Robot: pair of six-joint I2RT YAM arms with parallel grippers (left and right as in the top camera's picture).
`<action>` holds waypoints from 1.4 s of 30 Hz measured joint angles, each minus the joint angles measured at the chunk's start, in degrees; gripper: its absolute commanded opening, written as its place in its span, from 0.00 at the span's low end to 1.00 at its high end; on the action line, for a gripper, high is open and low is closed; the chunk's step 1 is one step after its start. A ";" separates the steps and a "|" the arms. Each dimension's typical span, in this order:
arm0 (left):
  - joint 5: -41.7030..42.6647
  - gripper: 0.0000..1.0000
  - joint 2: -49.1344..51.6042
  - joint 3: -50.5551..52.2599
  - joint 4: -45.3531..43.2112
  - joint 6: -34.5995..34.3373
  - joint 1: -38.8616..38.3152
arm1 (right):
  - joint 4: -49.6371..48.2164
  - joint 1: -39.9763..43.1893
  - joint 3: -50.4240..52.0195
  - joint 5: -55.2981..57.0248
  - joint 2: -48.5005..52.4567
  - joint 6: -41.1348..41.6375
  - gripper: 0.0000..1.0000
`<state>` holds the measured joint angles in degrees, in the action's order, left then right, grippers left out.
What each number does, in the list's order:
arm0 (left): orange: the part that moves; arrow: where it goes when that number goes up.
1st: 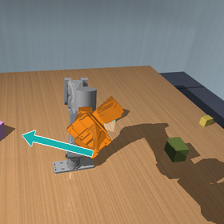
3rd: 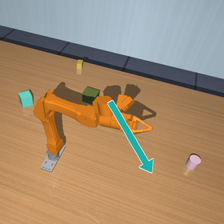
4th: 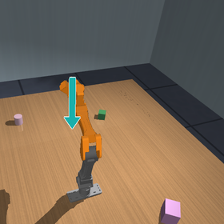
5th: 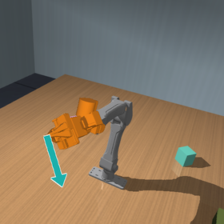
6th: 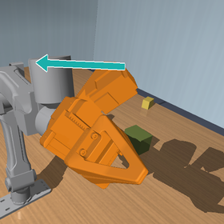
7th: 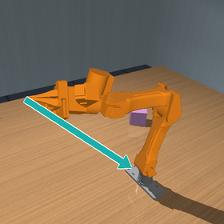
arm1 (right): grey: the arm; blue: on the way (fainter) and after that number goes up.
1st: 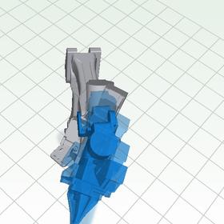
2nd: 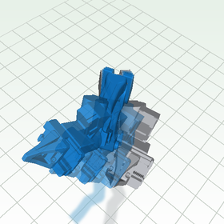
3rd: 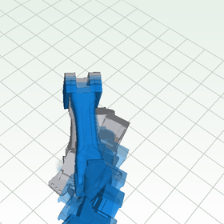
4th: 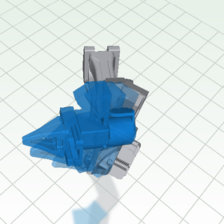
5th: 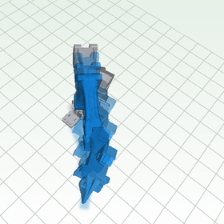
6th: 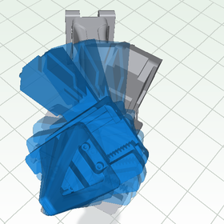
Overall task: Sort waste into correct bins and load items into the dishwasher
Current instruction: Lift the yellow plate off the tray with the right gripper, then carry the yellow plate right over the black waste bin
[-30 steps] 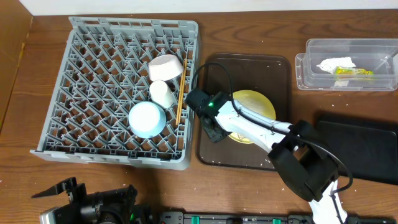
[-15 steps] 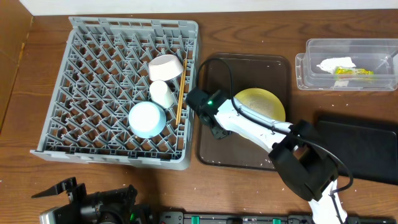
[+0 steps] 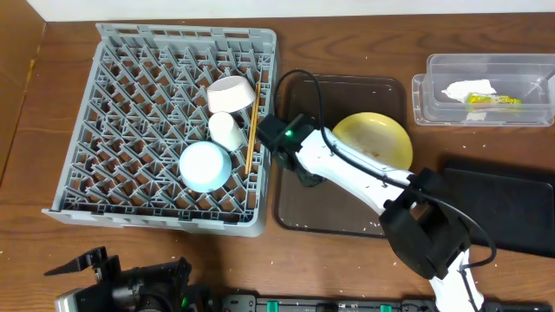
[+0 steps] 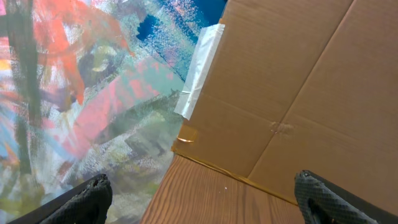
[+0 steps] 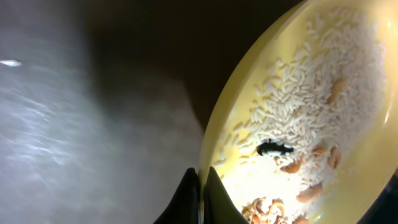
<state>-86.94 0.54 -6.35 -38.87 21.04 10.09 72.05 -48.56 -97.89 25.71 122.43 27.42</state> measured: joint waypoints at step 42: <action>0.00 0.95 0.00 0.00 -0.02 0.00 0.00 | 12.37 43.50 -18.32 -8.09 0.00 27.45 0.01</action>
<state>-86.94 0.54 -6.35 -38.89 21.04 10.09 84.42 -5.06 -116.20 17.63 122.43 54.87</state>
